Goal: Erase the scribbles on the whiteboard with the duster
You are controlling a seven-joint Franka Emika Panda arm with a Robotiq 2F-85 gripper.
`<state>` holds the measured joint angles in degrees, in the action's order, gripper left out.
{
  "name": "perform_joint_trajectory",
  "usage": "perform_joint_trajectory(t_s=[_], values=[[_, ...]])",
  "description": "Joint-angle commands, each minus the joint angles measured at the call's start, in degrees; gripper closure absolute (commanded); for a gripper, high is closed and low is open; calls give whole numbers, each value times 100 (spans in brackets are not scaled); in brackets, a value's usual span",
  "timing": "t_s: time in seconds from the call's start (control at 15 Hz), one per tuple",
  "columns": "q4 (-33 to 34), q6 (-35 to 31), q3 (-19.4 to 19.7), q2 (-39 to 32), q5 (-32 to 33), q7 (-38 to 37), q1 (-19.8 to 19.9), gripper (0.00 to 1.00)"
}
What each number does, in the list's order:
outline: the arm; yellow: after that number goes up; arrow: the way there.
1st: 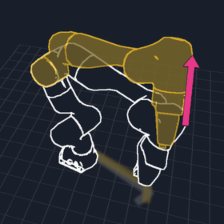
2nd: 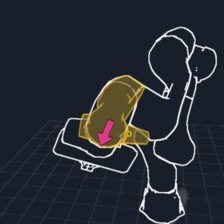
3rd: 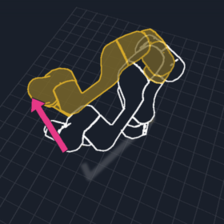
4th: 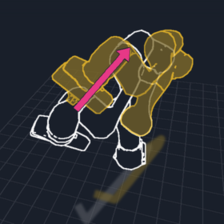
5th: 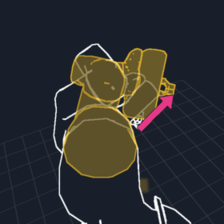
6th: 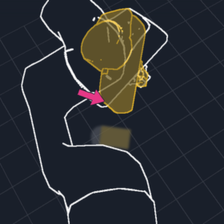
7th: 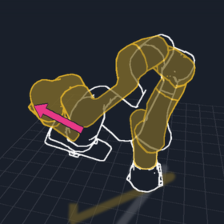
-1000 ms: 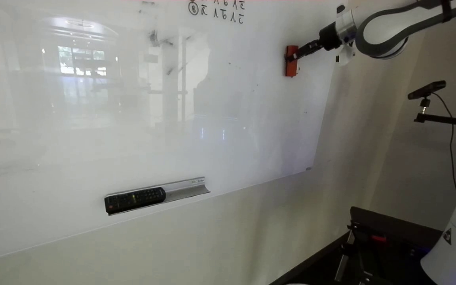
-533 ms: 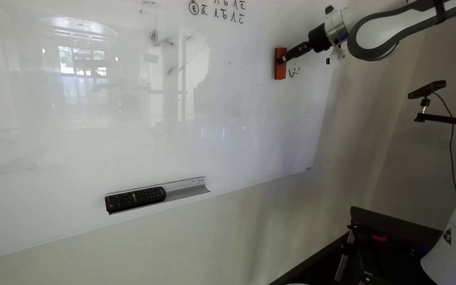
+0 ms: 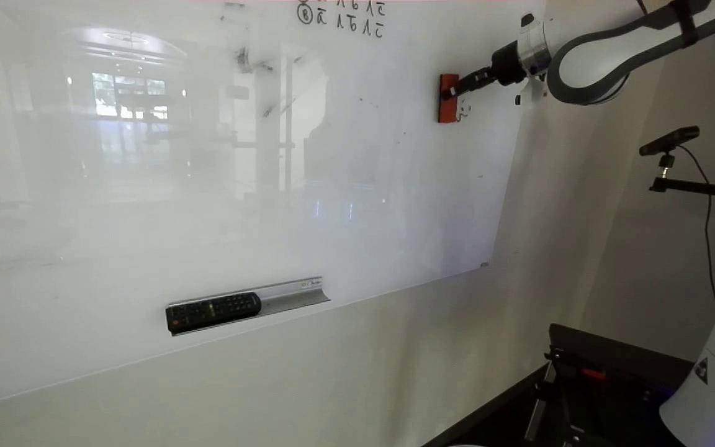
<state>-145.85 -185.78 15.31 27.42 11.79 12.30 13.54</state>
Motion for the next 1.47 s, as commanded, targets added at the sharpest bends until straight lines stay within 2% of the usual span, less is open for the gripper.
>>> perform_joint_trajectory(t_s=[0.0,0.4,0.6,1.07,1.4], values=[[156,-265,21,-105,-65,-163,604,70],[211,-331,63,-80,-95,-412,1341,70],[293,-403,-93,-274,-121,-573,1566,70],[168,-380,-548,-458,-108,-804,1426,70],[-2,-399,-1067,-535,-95,-902,1321,70]])
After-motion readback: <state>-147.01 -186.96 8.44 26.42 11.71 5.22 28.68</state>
